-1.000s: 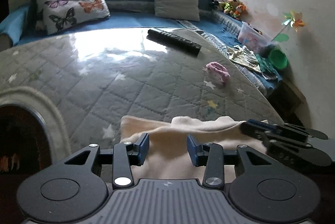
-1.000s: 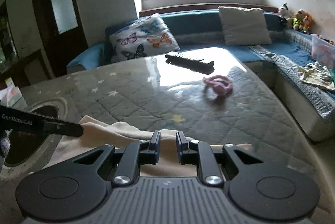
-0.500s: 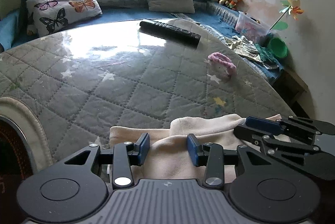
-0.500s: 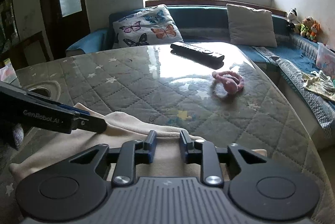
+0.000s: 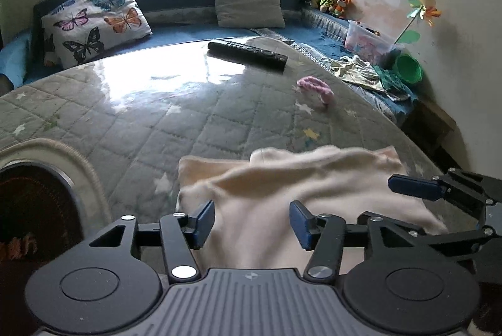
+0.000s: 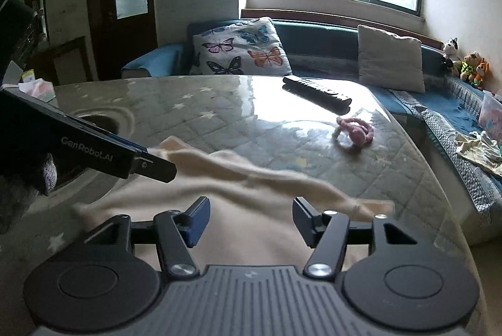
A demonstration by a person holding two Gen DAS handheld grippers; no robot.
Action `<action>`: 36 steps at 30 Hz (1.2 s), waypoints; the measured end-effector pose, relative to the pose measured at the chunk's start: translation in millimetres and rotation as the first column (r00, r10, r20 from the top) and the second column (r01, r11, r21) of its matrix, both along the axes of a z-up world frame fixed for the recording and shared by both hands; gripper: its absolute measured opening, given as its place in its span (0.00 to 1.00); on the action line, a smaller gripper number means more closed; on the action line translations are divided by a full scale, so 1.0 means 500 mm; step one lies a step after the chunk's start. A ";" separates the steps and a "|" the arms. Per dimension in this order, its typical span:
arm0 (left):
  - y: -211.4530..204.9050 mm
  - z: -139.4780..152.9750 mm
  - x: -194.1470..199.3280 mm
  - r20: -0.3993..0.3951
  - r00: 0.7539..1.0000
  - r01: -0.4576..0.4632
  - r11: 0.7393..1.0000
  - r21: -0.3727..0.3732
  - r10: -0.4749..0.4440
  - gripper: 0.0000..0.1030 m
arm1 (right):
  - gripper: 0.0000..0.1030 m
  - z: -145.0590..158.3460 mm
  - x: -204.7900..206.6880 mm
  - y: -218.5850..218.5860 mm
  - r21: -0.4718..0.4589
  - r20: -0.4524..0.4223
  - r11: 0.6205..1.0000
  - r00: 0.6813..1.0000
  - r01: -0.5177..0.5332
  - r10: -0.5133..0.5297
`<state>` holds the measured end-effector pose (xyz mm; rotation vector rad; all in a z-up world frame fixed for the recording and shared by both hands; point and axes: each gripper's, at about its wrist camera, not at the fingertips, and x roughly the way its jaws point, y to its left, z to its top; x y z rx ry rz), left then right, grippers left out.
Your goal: Fold clothes
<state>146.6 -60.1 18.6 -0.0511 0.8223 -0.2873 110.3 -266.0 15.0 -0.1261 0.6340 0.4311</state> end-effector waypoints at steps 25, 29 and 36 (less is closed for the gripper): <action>0.089 -0.047 -0.110 0.004 0.991 -0.134 0.991 -0.005 0.134 0.71 | 0.73 -0.040 -0.132 -0.084 0.012 -0.039 0.995 0.995 0.096 -0.096; 0.091 -0.046 -0.118 0.000 0.990 -0.140 0.990 -0.016 0.140 0.71 | 0.73 -0.044 -0.136 -0.098 0.038 -0.056 0.993 0.992 0.111 -0.109; 0.080 -0.029 -0.147 0.024 0.992 -0.125 0.992 -0.009 0.125 0.84 | 0.89 -0.031 -0.150 -0.091 0.068 -0.025 0.988 0.991 0.136 -0.134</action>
